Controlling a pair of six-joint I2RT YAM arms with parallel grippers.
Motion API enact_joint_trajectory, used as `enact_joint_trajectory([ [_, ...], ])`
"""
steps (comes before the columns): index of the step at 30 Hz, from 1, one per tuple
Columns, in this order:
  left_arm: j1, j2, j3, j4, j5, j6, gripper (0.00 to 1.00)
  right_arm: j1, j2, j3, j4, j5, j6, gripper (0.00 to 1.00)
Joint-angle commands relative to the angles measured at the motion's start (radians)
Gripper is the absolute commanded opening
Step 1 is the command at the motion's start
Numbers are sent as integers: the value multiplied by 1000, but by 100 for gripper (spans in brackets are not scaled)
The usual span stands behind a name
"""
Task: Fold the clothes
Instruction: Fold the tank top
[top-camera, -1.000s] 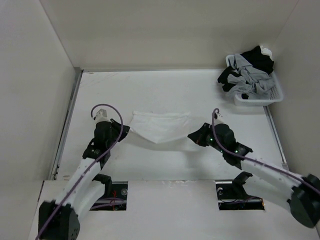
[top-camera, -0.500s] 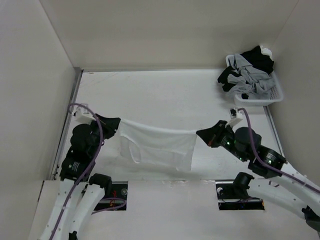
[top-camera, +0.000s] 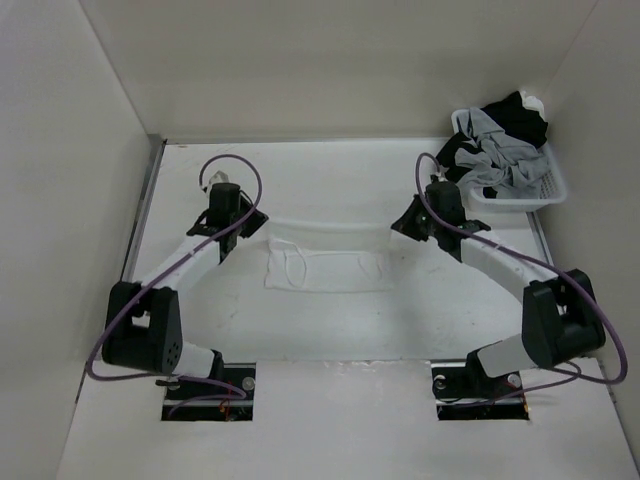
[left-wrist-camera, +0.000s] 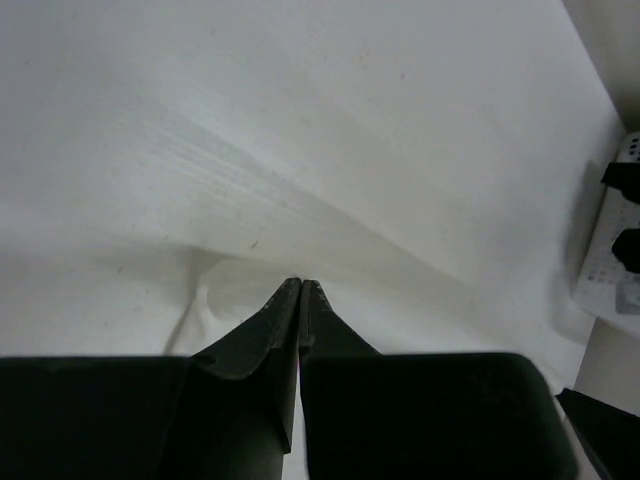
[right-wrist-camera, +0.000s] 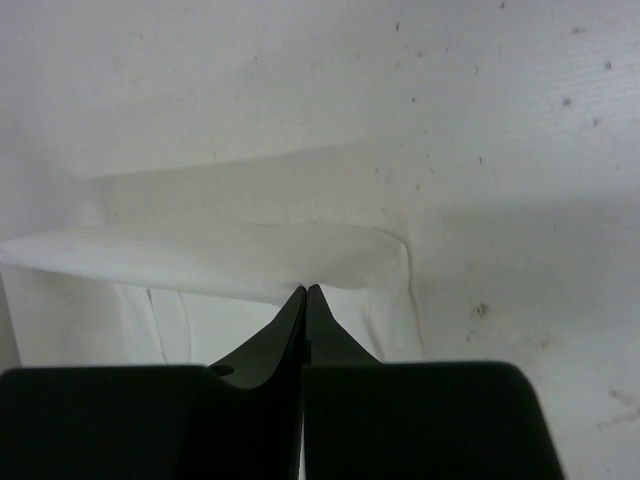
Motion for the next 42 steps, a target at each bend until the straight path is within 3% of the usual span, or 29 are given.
enact_joint_trajectory([
  [1, 8, 53, 115, 166, -15, -11, 1, -25, 33, 91, 141, -67, -20, 0],
  [5, 0, 46, 71, 209, -18, -6, 2, -21, -5, 27, 183, -57, -15, 0],
  [17, 6, -314, -402, 275, -3, -15, 2, 45, -244, -327, 226, -40, 26, 0],
  [26, 26, -350, -515, 309, 30, -15, 5, 157, -303, -489, 217, 17, 107, 3],
  [28, 34, -361, -537, 304, 32, -20, 8, 163, -306, -512, 214, 26, 124, 8],
  [34, 95, -425, -577, 266, 53, -27, 31, 151, -367, -503, 194, 17, 103, 37],
  [37, 112, -471, -585, 243, 60, -26, 33, 108, -341, -490, 235, -11, 91, 44],
  [42, 98, -456, -586, 258, 61, -26, 33, 81, -137, -447, 380, -98, 97, 46],
])
